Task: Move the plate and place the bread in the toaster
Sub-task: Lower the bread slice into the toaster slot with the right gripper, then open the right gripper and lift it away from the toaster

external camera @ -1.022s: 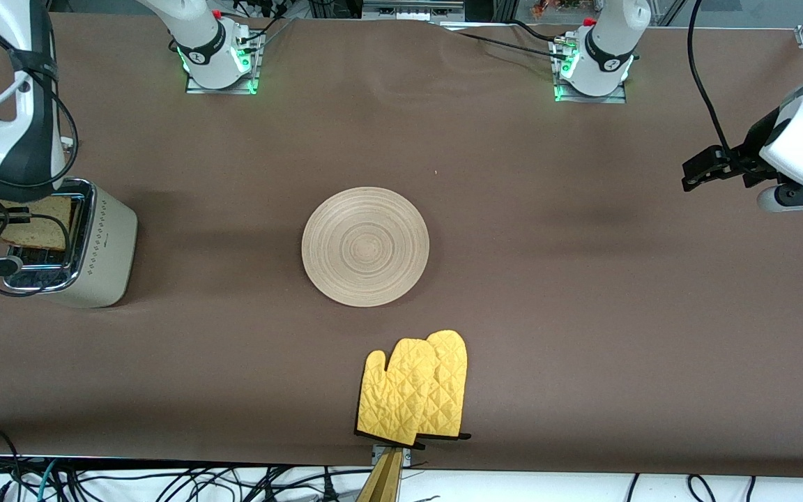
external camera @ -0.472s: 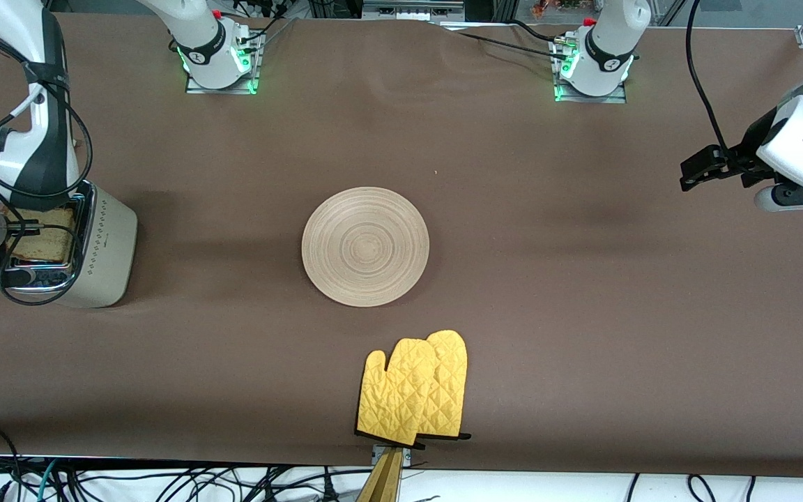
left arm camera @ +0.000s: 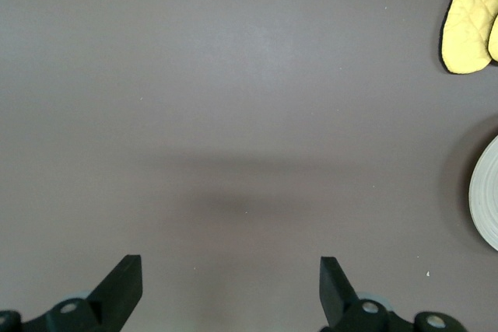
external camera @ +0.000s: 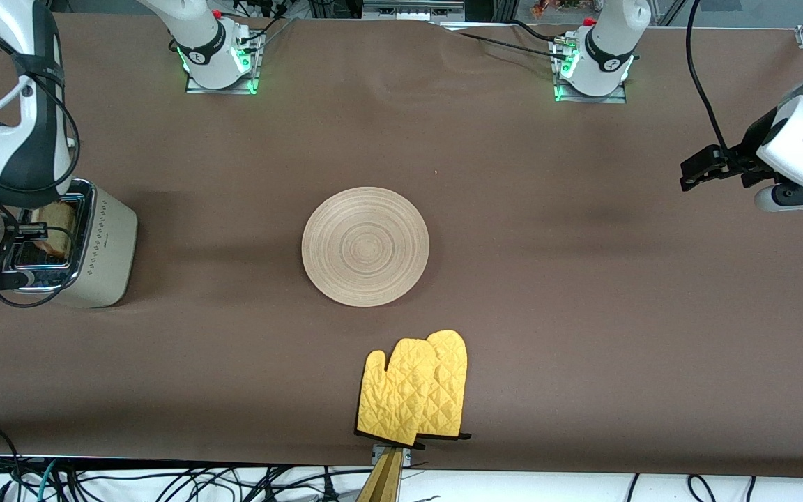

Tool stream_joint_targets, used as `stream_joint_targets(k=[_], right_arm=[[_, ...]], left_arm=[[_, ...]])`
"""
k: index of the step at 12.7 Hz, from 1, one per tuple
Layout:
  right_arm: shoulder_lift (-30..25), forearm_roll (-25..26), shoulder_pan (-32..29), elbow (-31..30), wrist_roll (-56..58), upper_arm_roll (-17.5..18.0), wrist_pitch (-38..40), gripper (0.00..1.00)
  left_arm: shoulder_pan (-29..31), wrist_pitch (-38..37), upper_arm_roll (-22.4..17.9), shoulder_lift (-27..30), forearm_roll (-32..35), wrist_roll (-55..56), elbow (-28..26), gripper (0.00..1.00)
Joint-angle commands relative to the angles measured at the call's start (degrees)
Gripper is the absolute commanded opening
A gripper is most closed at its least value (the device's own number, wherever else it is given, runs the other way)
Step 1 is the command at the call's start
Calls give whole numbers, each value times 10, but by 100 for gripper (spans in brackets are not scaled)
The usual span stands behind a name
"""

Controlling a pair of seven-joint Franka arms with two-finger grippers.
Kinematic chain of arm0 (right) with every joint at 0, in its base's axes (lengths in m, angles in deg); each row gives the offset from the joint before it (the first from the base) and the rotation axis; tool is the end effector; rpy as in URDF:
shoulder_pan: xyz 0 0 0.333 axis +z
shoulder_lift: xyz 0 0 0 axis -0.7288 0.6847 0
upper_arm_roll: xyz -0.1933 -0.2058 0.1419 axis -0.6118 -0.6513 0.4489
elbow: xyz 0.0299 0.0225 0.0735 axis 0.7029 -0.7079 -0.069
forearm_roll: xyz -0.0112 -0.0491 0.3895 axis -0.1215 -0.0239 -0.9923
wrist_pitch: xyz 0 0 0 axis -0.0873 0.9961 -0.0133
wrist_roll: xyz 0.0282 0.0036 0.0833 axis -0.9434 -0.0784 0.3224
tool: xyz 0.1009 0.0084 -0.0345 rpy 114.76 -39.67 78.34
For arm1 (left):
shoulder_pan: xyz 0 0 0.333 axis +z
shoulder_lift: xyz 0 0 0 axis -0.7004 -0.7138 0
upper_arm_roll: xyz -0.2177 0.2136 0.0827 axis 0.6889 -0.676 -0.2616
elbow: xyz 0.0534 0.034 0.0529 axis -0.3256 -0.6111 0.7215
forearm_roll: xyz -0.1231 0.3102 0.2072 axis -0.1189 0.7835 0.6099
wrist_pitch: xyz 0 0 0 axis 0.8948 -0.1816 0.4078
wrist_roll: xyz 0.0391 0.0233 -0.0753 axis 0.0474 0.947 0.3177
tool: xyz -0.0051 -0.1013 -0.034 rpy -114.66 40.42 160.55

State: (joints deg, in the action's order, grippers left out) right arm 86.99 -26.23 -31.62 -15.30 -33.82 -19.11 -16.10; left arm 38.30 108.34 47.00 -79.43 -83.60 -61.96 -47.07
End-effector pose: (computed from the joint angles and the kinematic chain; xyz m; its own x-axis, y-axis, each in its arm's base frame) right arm 0.6458 -0.0800 0.4487 0.9533 0.0827 -0.2905 0.1796 -0.9286 0.3248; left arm 0.5707 -0.0486 0.6024 0.9923 0.0977 -0.0758 0.0969 -0.9952 -0.0135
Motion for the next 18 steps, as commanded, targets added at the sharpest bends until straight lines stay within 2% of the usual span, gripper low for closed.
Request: stream_joint_targets(k=[1, 2, 4, 6, 8, 9, 11, 13, 14, 16, 18], right_arm=[[-38, -98, 1, 4, 7, 6, 48, 100], [-57, -122, 1, 4, 14, 6, 72, 100], [-75, -128, 14, 11, 14, 30, 110, 100], [-76, -137, 15, 81, 12, 43, 119, 100], [-81, -145, 20, 97, 5, 41, 143, 100], [-105, -167, 16, 85, 3, 44, 141, 100], [-135, -168, -16, 34, 0, 75, 111, 100], [-183, -149, -102, -62, -5, 181, -4, 100], [-208, -142, -138, -102, -26, 222, -31, 100], [-246, -129, -147, -162, -75, 236, -39, 100], [-258, -135, -149, -164, -62, 235, -45, 100]], left_arm=[[1, -7, 0, -8, -4, 1, 17, 100], [1, -7, 0, -8, -4, 0, 17, 100], [2, -7, 0, -8, -4, 0, 17, 100], [2, -7, 0, -8, -4, 0, 17, 100], [2, -7, 0, -8, -4, 0, 17, 100], [2, -7, 0, -8, -4, 0, 18, 100], [2, -7, 0, -8, -4, 0, 17, 100], [1, -7, 0, -8, -3, 0, 17, 100], [0, -7, 0, -8, -2, 0, 17, 100], [0, -7, 0, -8, -1, -1, 17, 100], [6, -6, -4, -9, -2, -3, 17, 100]])
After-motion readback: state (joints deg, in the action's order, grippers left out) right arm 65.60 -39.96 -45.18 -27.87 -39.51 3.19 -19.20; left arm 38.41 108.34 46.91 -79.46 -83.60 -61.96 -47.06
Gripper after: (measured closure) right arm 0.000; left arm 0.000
